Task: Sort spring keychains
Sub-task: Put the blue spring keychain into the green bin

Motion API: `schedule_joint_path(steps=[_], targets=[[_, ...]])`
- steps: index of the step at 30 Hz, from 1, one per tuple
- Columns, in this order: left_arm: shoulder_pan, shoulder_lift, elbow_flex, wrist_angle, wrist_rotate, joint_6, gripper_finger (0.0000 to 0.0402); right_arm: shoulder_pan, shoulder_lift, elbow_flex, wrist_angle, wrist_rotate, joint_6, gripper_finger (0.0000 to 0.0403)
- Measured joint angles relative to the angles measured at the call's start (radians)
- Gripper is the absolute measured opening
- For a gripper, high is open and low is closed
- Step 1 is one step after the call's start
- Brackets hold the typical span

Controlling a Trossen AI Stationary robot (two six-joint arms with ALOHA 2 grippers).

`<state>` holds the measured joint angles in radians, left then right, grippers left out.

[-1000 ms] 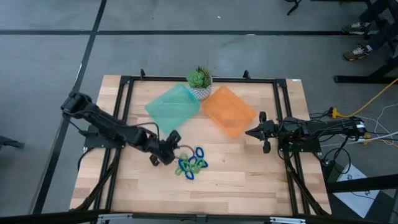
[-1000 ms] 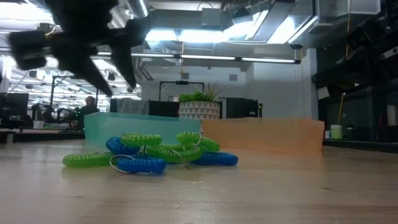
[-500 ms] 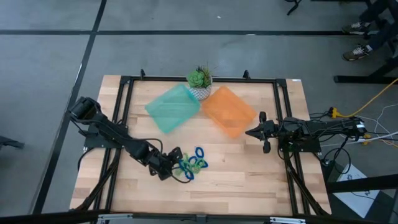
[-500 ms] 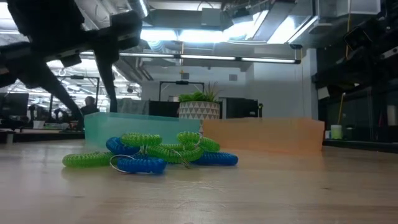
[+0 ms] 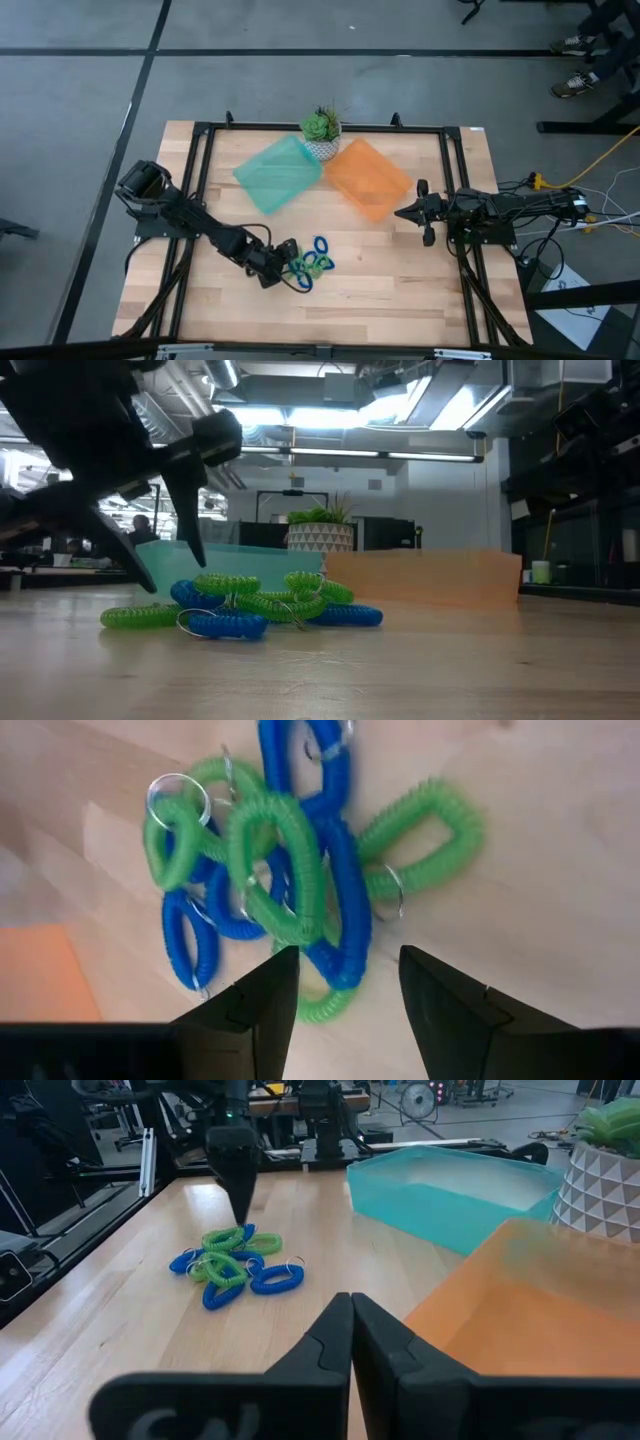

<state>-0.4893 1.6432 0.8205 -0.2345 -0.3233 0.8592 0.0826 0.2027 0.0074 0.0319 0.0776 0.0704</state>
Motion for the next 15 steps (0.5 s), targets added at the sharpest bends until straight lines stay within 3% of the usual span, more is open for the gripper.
schedule_joint_path(steps=[9,15], targets=[[0.005,0.0,-0.005,0.004,0.015,0.027,0.017,0.0,0.0,0.0,0.0,0.0,0.0,0.0007],[0.0,0.0,-0.005,0.034,0.035,0.097,0.0147,0.0,0.0,0.0,0.0,0.0,0.0,0.0007]])
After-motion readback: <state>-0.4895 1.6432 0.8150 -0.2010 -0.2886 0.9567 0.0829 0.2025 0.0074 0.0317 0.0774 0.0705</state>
